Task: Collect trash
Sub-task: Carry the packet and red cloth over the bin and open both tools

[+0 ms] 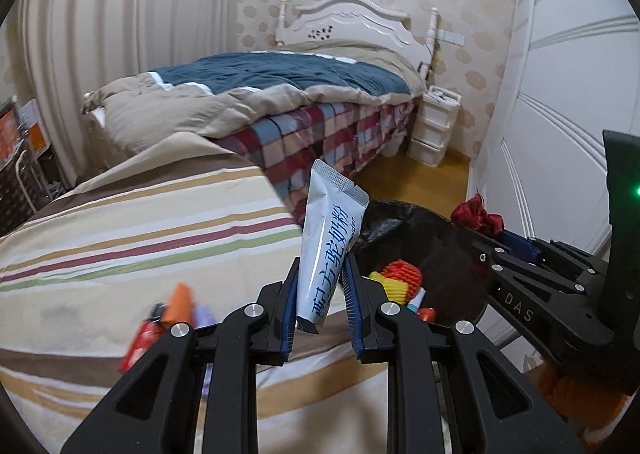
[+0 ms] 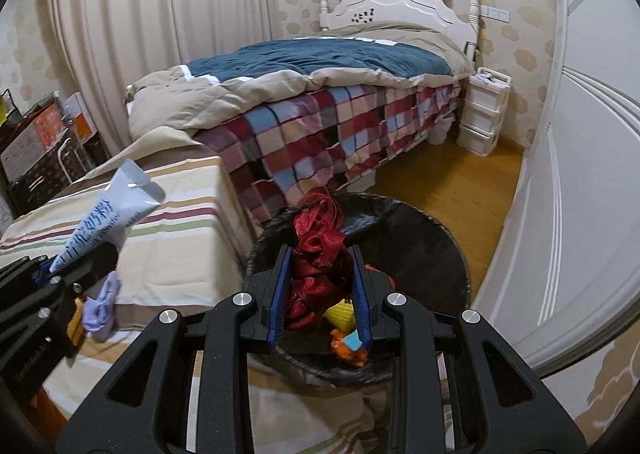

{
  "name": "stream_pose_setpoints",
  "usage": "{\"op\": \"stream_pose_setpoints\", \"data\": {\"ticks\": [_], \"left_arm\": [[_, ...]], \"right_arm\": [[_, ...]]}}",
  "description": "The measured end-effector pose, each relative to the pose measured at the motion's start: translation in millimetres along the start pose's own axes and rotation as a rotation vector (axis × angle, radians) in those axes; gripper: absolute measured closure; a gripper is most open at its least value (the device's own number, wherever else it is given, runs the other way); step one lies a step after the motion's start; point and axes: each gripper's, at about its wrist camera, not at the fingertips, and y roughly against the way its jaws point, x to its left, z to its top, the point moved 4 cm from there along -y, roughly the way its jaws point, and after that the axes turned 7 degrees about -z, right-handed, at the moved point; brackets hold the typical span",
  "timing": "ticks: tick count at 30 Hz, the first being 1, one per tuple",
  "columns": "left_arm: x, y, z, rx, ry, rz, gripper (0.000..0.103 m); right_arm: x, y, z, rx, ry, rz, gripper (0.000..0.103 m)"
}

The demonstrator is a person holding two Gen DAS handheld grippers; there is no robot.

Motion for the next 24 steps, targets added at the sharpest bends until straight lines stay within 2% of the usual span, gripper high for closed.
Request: {"op": "stream_pose_setpoints", "data": {"ticks": [10,24], "left_arm": [[-19.3,-48.4,1.9,0.062,-0.025,0.014,0.081],[-36.2,-85.6,8.9,0.103,-0.066,0.045,0.08]], "right_arm": [[-28.9,-34.5,-3.8,0.045,-0.025,-0.033,0.076],[-42.0,-66.4,-6.1,0.087,-0.041,-0.046,0.076]]}}
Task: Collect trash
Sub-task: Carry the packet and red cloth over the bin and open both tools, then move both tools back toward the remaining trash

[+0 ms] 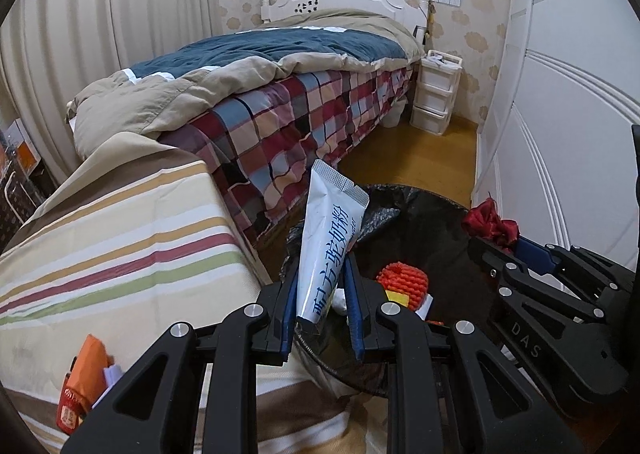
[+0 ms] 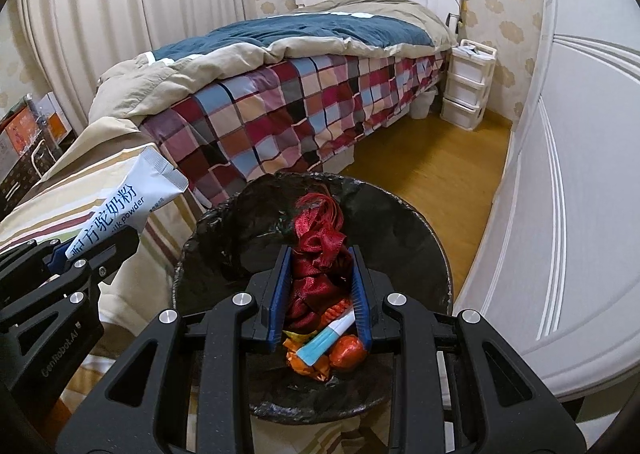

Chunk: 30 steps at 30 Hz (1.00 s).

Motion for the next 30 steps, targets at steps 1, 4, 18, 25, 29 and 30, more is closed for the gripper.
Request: {"op": "stream_pose_setpoints", "data": {"ticks": [1,4,18,25,29,30], "left_arm": [[-2.2,-1.8,0.7,0.001,-0.003,0.001,0.08],[-4.2,-5.2,1.2,0.007,-0.008,0.007,0.076],[5.1,8.8,-2.0,-0.017,0.006,0.05,0.028],[21.2,29.5,-15.9,-0.006,0.03,0.08,0.026],[36.3,45.7,-30.2,0.003,0.053,0.093,0.026],[40.1,50.4,-35.3,0.004,0.06,0.096,0.026]], "right_arm": [[-1.1,-1.8,-0.2,0.003,-0.001,-0.003,0.075],[-4.2,-5.5,-0.7,0.008,-0.005,-0.012,0.074],[-11.6,3.4,-4.2,-0.007,-0.038,-0.049,0.045],[-5.1,21.1,-7.6,-0.016,-0.041,-0.04,0.038],[5.6,35.4,-15.7,-0.014,-0.045,-0.013,0.037],[9.9,39.5,-18.3,-0.011,-0.046,-0.003,0.037]]}}
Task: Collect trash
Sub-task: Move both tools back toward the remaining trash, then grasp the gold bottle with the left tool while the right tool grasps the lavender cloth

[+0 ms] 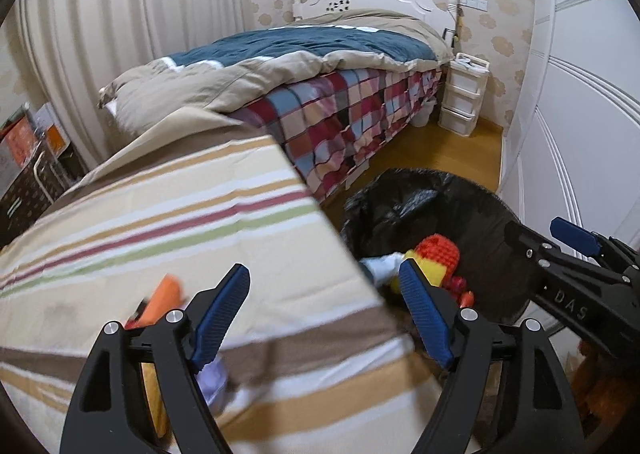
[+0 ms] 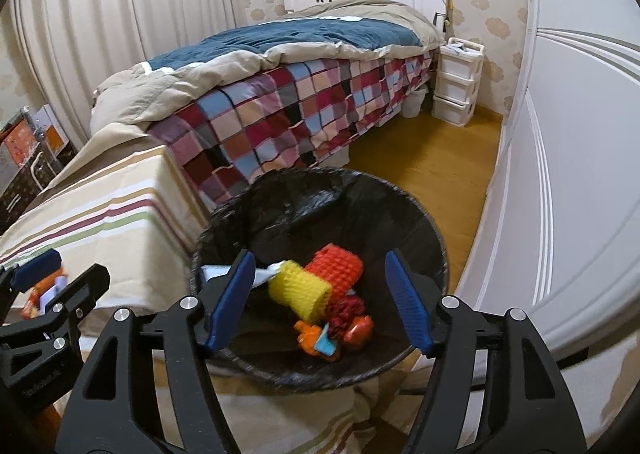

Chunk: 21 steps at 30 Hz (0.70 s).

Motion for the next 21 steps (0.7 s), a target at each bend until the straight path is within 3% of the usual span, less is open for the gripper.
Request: {"op": "stream_pose_setpoints", "data": {"ticks": [13,17,21], "left_arm": [[70.1,49.3,-62.8,0.037,0.08,0.095,0.026],[84.6,45.0,-77.1,0.079,0.102,0.107,0.04],[90.0,40.3,-78.0,0.103,0.139,0.073,0.046]], "right_arm": [[84.8,45.9,-41.6,0.026,0.099,0.166,0.032],[109.0,47.9,-54.6,0.047,0.15,0.189,0.031],[125.5,49.6,-60.7,0.051,0.198,0.185,0.031]]}}
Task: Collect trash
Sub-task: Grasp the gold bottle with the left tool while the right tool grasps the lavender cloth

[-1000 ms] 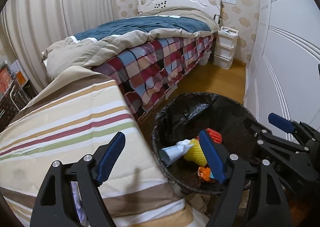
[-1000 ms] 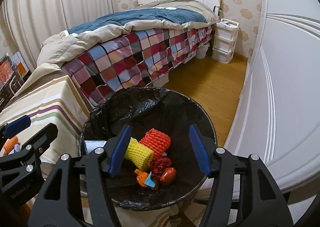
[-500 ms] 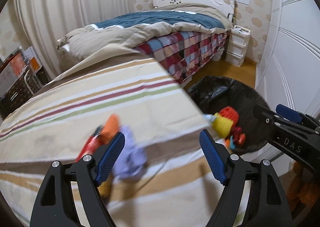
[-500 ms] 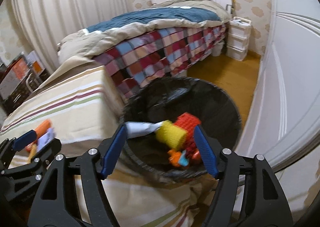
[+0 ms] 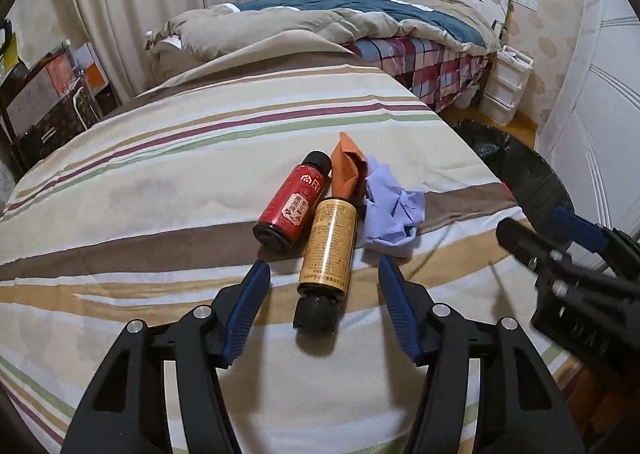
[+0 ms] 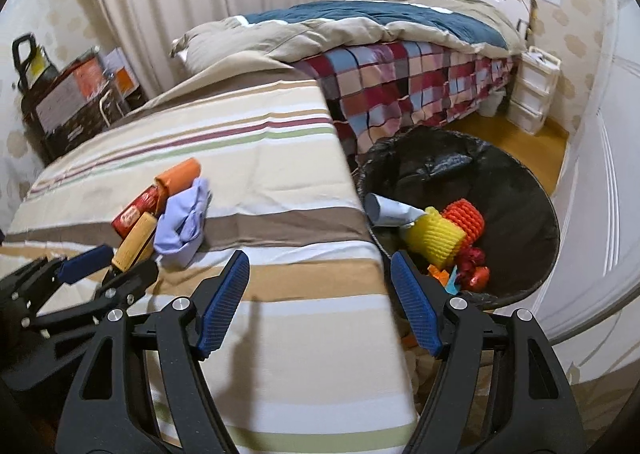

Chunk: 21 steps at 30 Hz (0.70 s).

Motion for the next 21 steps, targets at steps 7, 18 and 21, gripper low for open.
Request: {"op": "stream_pose_setpoints", "data": {"ticks": [7,18,21], "left_arm": [[0.2,-3.4,-1.8,0.009,-0.037,0.005,0.073],[23.3,10.8,-14.5,-0.006,0.008,-0.008,0.076],[35.2,15.7,-18.0,-0.008,0.03,0.004,0.076]], "right_arm": [[11.7,-1.0,-2.3,0.01,0.035,-0.001,0.031],[31.2,-3.8,-2.9,0.019,0.078,0.017,0.031],[41.8,-3.7,-3.2,0.022,0.095,0.031,0.031]]}}
